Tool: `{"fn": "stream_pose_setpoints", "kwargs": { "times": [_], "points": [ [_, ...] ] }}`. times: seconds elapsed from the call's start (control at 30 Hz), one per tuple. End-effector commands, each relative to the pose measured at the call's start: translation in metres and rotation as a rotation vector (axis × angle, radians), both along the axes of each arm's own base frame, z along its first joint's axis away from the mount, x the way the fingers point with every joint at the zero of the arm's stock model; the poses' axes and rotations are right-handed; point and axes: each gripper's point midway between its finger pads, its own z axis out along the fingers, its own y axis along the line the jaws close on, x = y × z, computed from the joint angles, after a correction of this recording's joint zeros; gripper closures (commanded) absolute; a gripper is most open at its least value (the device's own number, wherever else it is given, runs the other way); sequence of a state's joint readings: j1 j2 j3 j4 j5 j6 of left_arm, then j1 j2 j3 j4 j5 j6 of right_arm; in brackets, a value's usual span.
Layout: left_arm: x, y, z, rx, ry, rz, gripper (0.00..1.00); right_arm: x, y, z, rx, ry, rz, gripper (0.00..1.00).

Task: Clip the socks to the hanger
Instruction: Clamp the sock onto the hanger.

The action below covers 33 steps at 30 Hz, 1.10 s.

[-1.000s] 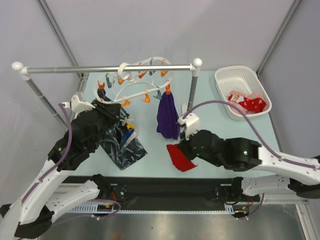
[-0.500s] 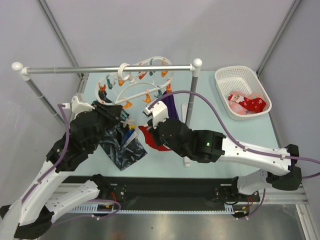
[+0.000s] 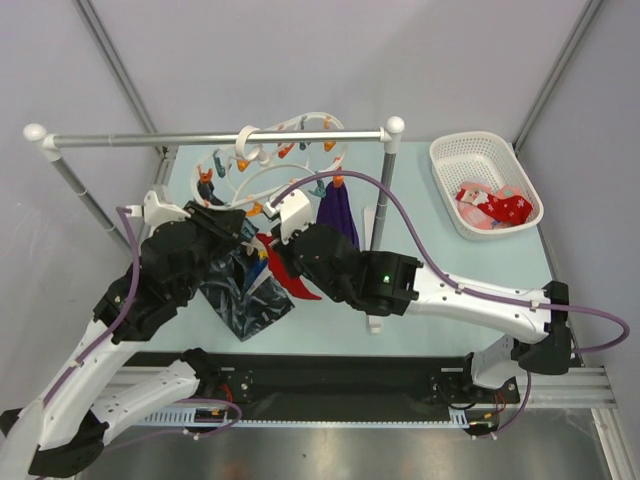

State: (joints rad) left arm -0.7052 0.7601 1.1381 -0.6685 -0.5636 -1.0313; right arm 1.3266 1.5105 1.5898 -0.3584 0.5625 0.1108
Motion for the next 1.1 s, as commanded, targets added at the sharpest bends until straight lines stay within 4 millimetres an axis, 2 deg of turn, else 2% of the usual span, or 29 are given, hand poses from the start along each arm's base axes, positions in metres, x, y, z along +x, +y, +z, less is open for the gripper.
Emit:
{"fn": "stream_pose_setpoints", "kwargs": {
  "times": [0.0,0.4,0.67,0.87,1.07],
  "points": [
    [-0.004,0.003,-0.01,0.039,0.051,-0.005,1.0,0.007,0.005,0.03,0.07,-0.045,-0.025,1.0],
    [-0.002,0.001,-0.011,0.037,0.051,-0.007,1.0,0.009,0.012,0.04,0.104,-0.047,-0.022,1.0],
    [-0.002,0.001,-0.012,0.041,0.055,-0.005,1.0,0.006,0.017,0.037,0.116,-0.039,0.003,1.0],
    [-0.005,0.004,-0.003,0.027,0.039,-0.007,1.0,0.012,0.014,0.019,0.076,-0.02,-0.026,1.0],
    [-0.009,0.007,0.001,0.011,0.025,-0.004,1.0,0.013,0.011,0.015,0.093,0.004,-0.02,1.0]
  ]
}}
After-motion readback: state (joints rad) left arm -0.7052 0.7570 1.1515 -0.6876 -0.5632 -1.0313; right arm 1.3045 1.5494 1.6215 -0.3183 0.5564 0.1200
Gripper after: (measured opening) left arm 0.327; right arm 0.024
